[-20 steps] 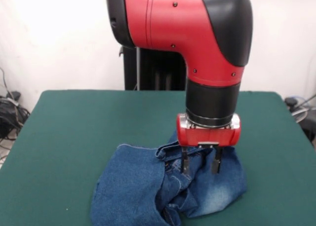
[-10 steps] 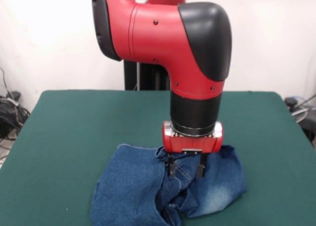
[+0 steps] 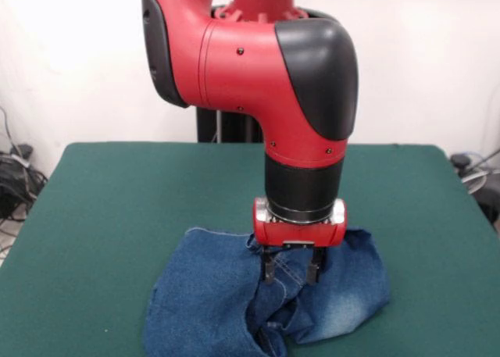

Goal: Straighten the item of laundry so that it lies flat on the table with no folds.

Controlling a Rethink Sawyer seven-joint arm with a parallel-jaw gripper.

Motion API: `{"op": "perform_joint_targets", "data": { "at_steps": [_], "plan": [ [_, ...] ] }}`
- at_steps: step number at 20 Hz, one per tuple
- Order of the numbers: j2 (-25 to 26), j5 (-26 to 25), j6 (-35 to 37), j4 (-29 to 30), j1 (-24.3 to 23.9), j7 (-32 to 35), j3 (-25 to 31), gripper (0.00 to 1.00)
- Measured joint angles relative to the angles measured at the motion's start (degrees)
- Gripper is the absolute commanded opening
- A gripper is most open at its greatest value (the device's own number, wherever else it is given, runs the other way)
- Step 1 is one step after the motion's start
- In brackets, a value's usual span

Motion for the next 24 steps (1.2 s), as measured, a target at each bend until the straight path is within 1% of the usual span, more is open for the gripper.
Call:
{"op": "perform_joint_targets", "data": {
  "at_steps": [7, 16, 24],
  "plan": [
    [1.58, 0.01, -0.01, -0.62, -0.25, 0.00, 0.00, 1.00],
    [5.15, 0.05, -1.81, -1.40, -2.46, 0.00, 0.64, 1.00],
    [5.52, 0.05, -1.94, -1.46, -4.75, 0.00, 1.13, 1.00]
  ]
}}
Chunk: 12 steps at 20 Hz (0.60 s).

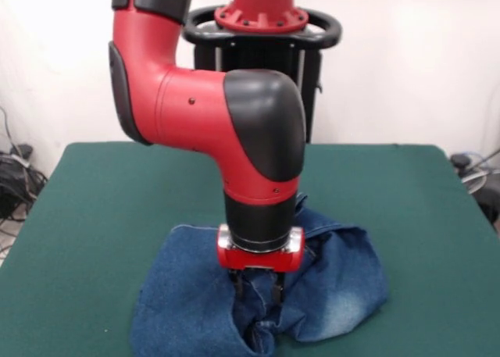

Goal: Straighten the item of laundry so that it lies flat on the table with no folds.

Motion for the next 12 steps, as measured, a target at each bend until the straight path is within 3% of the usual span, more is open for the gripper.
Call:
{"op": "perform_joint_targets", "data": {
  "at_steps": [2, 3, 12],
  "plan": [
    [0.20, 0.00, 0.00, -0.10, -0.58, 0.00, 0.17, 1.00],
    [0.48, -0.01, 0.02, -0.10, -1.51, 0.00, 0.64, 0.00],
    [0.56, -0.01, 0.04, 0.12, -2.91, 0.00, 1.89, 0.00]
  ]
}}
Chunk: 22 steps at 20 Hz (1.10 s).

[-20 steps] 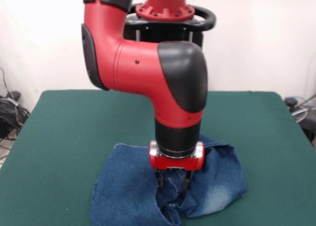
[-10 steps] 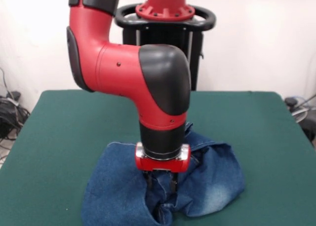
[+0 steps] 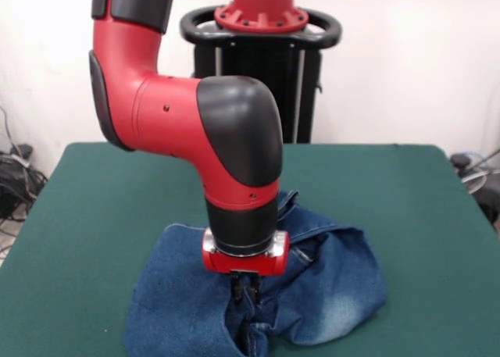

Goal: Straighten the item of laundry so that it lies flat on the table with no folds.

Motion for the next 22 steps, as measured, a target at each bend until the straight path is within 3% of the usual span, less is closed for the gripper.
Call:
{"op": "perform_joint_targets", "data": {
  "at_steps": [12, 22],
  "plan": [
    [-2.07, -0.06, 3.31, 0.12, 0.50, 0.00, -0.16, 0.00],
    [-10.95, -0.33, 22.44, -4.63, 2.67, 0.00, -3.21, 0.00]
  ]
}}
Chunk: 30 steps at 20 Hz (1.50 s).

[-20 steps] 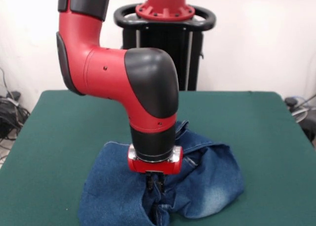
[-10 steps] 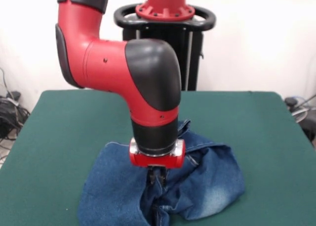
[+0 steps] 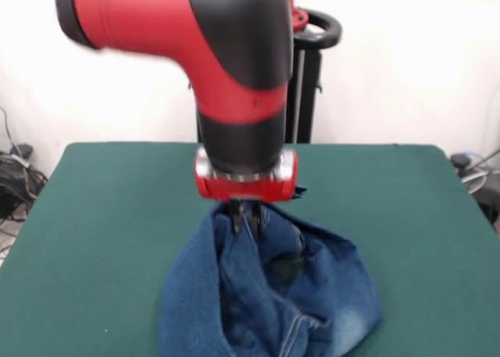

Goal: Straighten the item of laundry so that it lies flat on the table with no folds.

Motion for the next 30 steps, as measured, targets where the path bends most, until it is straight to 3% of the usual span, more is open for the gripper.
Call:
{"op": "perform_joint_targets", "data": {
  "at_steps": [5, 13, 15, 16, 18, 27, 30],
  "plan": [
    [-4.38, -0.27, 10.96, -7.66, 0.02, 0.00, -0.73, 0.00],
    [-6.79, -0.75, 26.40, -21.29, -0.65, 0.00, -1.93, 0.00],
    [-6.79, -0.86, 29.27, -23.90, -0.87, 0.00, -1.98, 0.00],
    [-6.69, -1.12, 34.32, -28.38, -1.28, 0.00, -2.02, 0.00],
    [-6.51, -1.41, 37.99, -31.67, -1.53, 0.00, -2.11, 0.00],
    [-2.61, -3.10, 64.76, -56.23, -2.29, 0.00, -4.66, 0.00],
    [-1.53, -2.65, 69.47, -61.57, -2.45, 0.00, -6.61, 0.00]
  ]
}}
